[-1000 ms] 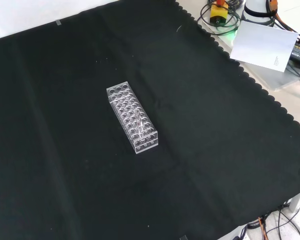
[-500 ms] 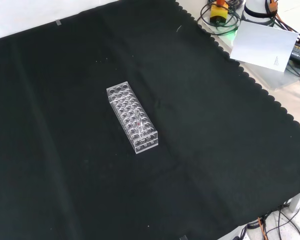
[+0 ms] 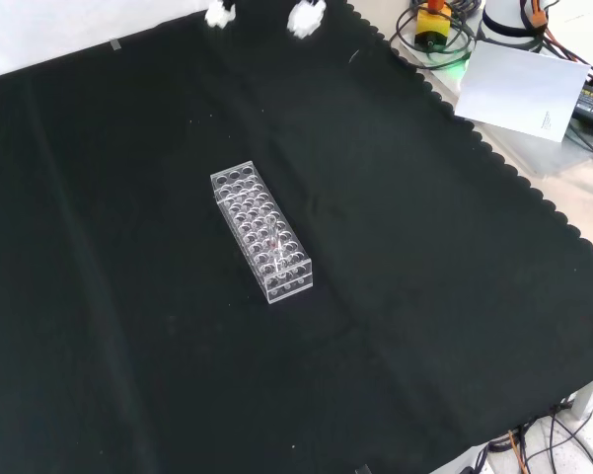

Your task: Pick up the test tube.

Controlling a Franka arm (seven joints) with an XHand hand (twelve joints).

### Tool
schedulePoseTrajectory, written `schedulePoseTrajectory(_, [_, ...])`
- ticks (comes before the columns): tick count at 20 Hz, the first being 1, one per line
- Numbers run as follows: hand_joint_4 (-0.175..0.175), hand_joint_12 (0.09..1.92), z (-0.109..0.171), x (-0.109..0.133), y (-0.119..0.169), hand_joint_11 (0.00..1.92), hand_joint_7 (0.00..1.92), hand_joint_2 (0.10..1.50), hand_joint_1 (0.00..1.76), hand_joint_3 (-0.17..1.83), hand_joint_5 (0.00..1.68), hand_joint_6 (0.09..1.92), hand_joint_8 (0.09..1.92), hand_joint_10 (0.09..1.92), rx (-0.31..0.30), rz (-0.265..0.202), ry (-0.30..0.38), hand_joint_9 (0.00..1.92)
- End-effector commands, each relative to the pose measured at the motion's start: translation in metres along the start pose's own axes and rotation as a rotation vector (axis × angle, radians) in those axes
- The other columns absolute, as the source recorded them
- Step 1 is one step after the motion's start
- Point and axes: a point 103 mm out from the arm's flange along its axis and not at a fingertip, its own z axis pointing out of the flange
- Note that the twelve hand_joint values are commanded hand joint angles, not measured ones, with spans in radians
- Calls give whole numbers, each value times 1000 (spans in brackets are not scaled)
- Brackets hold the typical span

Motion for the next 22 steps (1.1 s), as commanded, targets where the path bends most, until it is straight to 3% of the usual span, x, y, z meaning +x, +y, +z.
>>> schedulePoseTrajectory(1, [-90,1525,20,20,58,138,274,680,824,635,382,252,933,994,65,-92,-8,281])
schedulePoseTrajectory(12, [-84,1523,70,31,109,103,212,679,827,637,390,279,932,988,216,-132,-54,249])
schedulePoseTrajectory(22, [-86,1536,105,34,126,87,203,677,828,645,357,305,957,1004,296,-147,-70,233])
